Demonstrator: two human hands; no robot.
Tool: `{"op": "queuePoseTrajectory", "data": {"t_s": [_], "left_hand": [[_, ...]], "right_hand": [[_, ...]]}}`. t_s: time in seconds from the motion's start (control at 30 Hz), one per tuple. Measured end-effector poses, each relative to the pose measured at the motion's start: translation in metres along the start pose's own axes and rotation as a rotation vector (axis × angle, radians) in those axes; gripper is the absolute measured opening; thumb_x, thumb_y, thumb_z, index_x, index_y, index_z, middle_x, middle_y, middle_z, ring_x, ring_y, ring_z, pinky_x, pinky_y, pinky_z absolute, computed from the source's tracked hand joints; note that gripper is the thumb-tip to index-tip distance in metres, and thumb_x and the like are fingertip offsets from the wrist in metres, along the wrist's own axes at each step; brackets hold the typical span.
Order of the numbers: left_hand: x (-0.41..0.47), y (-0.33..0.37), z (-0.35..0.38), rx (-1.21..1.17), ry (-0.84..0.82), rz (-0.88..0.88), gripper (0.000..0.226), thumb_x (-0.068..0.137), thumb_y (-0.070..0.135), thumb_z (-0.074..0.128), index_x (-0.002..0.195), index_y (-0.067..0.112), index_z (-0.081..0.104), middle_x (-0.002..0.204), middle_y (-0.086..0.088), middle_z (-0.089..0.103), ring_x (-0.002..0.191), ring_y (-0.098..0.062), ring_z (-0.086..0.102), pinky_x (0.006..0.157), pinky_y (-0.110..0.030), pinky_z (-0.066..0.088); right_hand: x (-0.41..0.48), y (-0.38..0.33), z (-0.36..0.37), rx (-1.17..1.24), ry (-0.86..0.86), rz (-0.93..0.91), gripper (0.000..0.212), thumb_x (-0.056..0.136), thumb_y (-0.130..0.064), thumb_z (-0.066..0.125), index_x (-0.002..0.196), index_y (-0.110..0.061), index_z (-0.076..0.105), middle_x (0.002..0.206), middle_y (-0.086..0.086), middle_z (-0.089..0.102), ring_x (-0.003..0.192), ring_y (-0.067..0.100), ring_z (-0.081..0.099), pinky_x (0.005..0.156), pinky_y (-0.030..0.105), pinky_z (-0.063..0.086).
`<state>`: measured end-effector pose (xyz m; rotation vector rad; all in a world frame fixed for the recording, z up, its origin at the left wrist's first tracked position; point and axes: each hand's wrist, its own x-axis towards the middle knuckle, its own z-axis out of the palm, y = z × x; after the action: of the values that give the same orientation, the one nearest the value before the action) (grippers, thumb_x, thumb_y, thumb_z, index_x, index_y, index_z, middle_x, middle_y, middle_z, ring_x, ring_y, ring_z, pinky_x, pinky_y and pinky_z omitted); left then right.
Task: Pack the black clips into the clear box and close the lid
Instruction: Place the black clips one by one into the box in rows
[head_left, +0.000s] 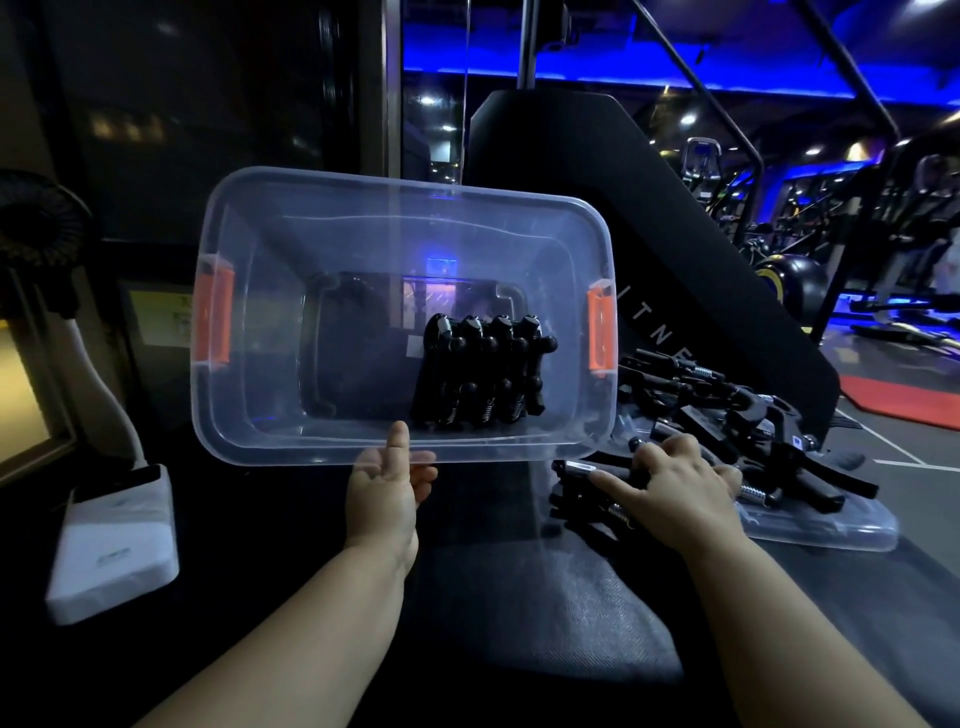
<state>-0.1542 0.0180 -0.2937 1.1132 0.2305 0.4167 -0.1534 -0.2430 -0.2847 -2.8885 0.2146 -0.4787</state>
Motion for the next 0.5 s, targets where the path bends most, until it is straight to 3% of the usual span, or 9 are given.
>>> {"op": "queuePoseTrajectory", "data": {"t_s": [0.23, 0.3, 0.4, 0.5], "left_hand": [[-0.0007, 0.0012, -0.0009, -0.007, -0.007, 0.001, 0.024, 0.094, 0.040, 0.053, 0.086, 0.017, 0.055, 0.073, 0.000, 0.067, 0.065, -0.012, 0.058, 0.066, -0.026, 0.046], [-0.0012, 0.0013, -0.0011, -0.005, -0.009, 0.005, 0.023, 0.094, 0.040, 0.053, 0.087, 0.018, 0.054, 0.072, 0.000, 0.067, 0.064, -0.011, 0.058, 0.065, -0.025, 0.046], [-0.0009, 0.0009, -0.0014, -0.002, -0.008, 0.005, 0.024, 0.093, 0.041, 0.053, 0.086, 0.017, 0.054, 0.071, 0.001, 0.067, 0.063, -0.011, 0.058, 0.064, -0.025, 0.045], [-0.0003, 0.0009, -0.0016, 0.002, -0.008, 0.003, 0.026, 0.094, 0.041, 0.053, 0.086, 0.016, 0.055, 0.071, 0.001, 0.067, 0.063, -0.011, 0.058, 0.063, -0.024, 0.045]], "right_hand": [[-0.0034, -0.0010, -0.0062, -0.056, -0.007, -0.013, 0.068, 0.058, -0.093, 0.040, 0.082, -0.032, 0.056, 0.116, -0.005, 0.045, 0.124, 0.020, 0.028, 0.097, 0.036, 0.017], [-0.0030, -0.0004, -0.0067, -0.081, -0.050, -0.016, 0.069, 0.057, -0.093, 0.041, 0.084, -0.031, 0.055, 0.111, -0.006, 0.048, 0.123, 0.021, 0.034, 0.097, 0.039, 0.018], [-0.0020, -0.0004, -0.0085, -0.062, -0.063, -0.031, 0.071, 0.054, -0.093, 0.041, 0.077, -0.028, 0.052, 0.090, -0.013, 0.053, 0.104, 0.015, 0.049, 0.089, 0.037, 0.022], [-0.0022, -0.0008, -0.0089, -0.060, -0.050, -0.048, 0.070, 0.052, -0.094, 0.042, 0.070, -0.028, 0.053, 0.082, -0.015, 0.054, 0.094, 0.011, 0.050, 0.086, 0.034, 0.022]]}}
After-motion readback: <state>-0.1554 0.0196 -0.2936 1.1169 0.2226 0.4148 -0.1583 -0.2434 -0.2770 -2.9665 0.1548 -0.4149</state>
